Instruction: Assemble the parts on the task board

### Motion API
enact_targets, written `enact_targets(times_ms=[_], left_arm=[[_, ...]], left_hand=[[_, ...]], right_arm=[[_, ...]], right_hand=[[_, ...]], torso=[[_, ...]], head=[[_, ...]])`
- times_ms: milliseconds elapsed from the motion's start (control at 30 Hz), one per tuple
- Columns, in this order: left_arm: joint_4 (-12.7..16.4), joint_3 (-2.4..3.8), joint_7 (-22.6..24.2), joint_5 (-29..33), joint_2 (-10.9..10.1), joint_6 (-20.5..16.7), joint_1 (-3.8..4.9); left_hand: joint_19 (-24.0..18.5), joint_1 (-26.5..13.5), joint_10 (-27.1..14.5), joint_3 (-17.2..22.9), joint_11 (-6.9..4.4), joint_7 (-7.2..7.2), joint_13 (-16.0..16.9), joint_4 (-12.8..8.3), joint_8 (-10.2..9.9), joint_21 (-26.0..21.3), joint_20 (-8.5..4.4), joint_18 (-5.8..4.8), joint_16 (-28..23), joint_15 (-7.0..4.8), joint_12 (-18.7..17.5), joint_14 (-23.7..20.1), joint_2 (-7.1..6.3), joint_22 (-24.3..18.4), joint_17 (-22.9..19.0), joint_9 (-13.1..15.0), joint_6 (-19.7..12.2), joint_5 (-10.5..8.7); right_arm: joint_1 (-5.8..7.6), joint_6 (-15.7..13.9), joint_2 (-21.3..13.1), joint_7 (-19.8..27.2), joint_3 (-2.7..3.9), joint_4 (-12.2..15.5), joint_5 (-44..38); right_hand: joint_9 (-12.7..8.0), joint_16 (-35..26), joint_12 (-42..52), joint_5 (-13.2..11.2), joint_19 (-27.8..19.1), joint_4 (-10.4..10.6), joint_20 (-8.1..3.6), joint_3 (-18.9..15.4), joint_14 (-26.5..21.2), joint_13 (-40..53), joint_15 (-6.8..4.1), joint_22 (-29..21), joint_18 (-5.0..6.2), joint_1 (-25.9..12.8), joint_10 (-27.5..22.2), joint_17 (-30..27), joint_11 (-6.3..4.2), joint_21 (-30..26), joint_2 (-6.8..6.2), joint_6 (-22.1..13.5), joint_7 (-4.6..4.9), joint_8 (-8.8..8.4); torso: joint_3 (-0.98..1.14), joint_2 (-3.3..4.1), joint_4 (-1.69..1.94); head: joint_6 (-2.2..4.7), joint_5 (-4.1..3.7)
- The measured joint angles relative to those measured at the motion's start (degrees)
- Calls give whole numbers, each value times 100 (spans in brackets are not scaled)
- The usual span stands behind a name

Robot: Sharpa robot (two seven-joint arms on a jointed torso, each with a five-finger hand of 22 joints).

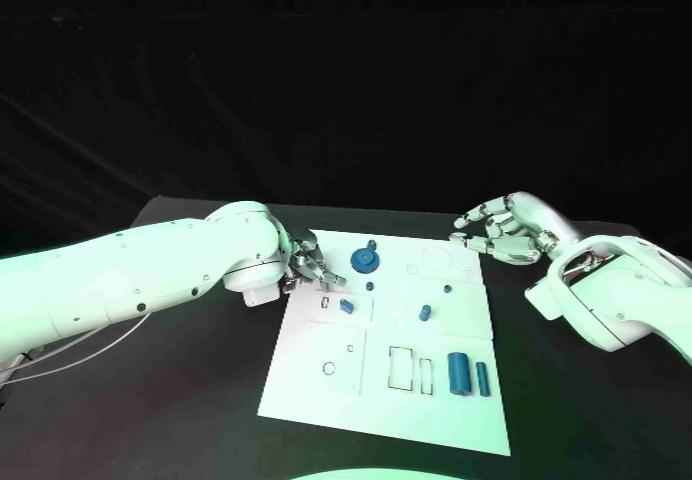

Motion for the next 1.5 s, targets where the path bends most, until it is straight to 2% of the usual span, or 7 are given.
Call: enact_targets(times_ms=[100, 333, 433, 533, 933, 1200, 1500], left_arm=[[102, 0, 80, 229, -150, -180, -5], [264, -6, 327, 734, -483, -553, -25], [323, -12, 411, 955, -625, -632, -32], [384, -28, 473, 1241, -760, -680, -45], [807, -98, 581, 2501, -1173, -769, -190], [909, -124, 586, 2909, -1199, -866, -334], [867, -124, 578, 3032, -1029, -950, -363]], left_hand=[[-40, 186, -55, 165, 54, 61, -132, -3, -172, 0, 40, 0, -34, 32, -133, 11, 173, -55, 0, -125, -61, 0], [-70, 662, -91, 619, 91, 96, -279, 3, -468, -37, 70, 0, -56, 78, -262, 11, 153, -122, -1, -409, -87, 23], [-70, 672, -91, 794, 91, 121, -279, 13, -569, -37, 70, 0, -56, 77, -262, 10, 143, -116, -1, -524, -28, 23], [-70, 594, -69, 976, 114, 159, -278, 20, -705, -37, 70, 0, -56, 116, -262, 9, 164, -75, -1, -673, 21, 23], [66, -49, 105, 1670, 223, 211, 0, 27, -1130, 164, 142, -86, 34, 156, 32, 9, 494, 227, -2, -1137, 114, 23], [86, -485, 126, 2710, 244, 257, 69, 14, -1328, 225, 163, -88, 34, 197, 117, 10, 58, 286, -2, -1455, 221, 23], [86, -632, 126, 3049, 244, 278, 78, 21, -1365, 229, 163, -87, 39, 197, 128, 10, -28, 302, -3, -1558, 242, 23]], right_arm=[[-39, 38, 4, -20, -3, 18, -23], [-147, 368, 51, -121, -21, 259, -309], [-175, 525, 70, -186, -24, 355, -484], [-185, 655, 78, -260, -28, 399, -650], [-199, 758, 55, -500, -28, 395, -1059], [-199, 683, 37, -553, -28, 414, -1183], [-199, 617, 38, -559, -28, 437, -1232]], right_hand=[[-69, 0, 7, 11, 101, -273, -23, 472, 0, 96, 0, 0, 1, 459, 35, 0, -11, 132, 113, -42, 34, -54], [-269, 55, 229, 199, 315, -588, -5, 1725, 1, 99, 2, -1, 1, 618, 267, 0, 73, 532, 123, 86, 79, -347], [-365, 67, 225, 199, 315, -751, -5, 2366, 0, 3, 1, -1, 1, 378, 450, 0, 12, 547, -110, 180, 105, -492], [-426, 67, 244, 199, 315, -905, -5, 2766, 0, 46, 1, -1, 1, 105, 443, -1, 37, 547, -198, 256, 107, -578], [-474, 67, 244, 199, 315, -1186, -5, 3203, 0, 58, 1, -2, 1, -153, 434, -1, 46, 547, -234, 336, 108, -651], [-487, 67, 266, 198, 315, -1243, -5, 3291, 0, 58, 1, -2, 1, -229, 434, -1, 46, 569, -250, 352, 92, -668], [-487, 67, 266, 198, 314, -1299, -5, 3347, 0, 58, 1, -3, 1, -251, 434, -1, 46, 569, -272, 391, 95, -673]], torso=[[0, 3, 0], [-3, 5, 3], [-3, 5, 0], [-3, 6, -4], [1, 11, -6], [3, 11, -6], [4, 9, -11]], head=[[1, 3], [-26, -7], [-35, -7], [-37, -7], [-59, -15], [-81, -9], [-98, -9]])
